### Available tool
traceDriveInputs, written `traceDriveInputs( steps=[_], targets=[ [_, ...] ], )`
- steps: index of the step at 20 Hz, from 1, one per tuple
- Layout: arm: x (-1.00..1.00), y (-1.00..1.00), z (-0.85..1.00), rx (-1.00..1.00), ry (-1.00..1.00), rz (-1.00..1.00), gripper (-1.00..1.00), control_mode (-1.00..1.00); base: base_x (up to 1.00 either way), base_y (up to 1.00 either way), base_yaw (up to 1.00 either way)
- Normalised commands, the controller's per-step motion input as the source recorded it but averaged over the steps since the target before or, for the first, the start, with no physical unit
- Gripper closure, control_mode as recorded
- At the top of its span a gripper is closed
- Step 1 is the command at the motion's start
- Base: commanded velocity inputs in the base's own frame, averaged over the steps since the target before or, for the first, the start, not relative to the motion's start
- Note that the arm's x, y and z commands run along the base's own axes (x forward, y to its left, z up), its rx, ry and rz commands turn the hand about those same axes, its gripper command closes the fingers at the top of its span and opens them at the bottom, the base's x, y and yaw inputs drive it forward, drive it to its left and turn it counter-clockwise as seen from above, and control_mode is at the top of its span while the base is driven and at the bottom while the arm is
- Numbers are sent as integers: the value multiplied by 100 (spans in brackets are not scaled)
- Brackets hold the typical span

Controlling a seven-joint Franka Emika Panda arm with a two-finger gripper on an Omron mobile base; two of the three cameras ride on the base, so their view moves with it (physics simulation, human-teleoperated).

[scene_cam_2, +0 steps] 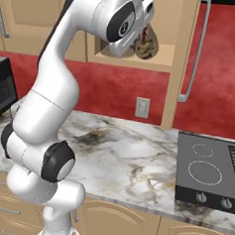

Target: Pick the jar and jar from the dining table and place them in the open cabinet. Close the cabinet after placing the objects.

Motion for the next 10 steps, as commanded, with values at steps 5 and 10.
traceDriveInputs(
  steps=[5,10],
  targets=[
    [53,0,-22,0,-2,15,100,-100,0,0,0],
    [41,-5,-19,0,8,9,100,-100,0,0,0]
  ],
)
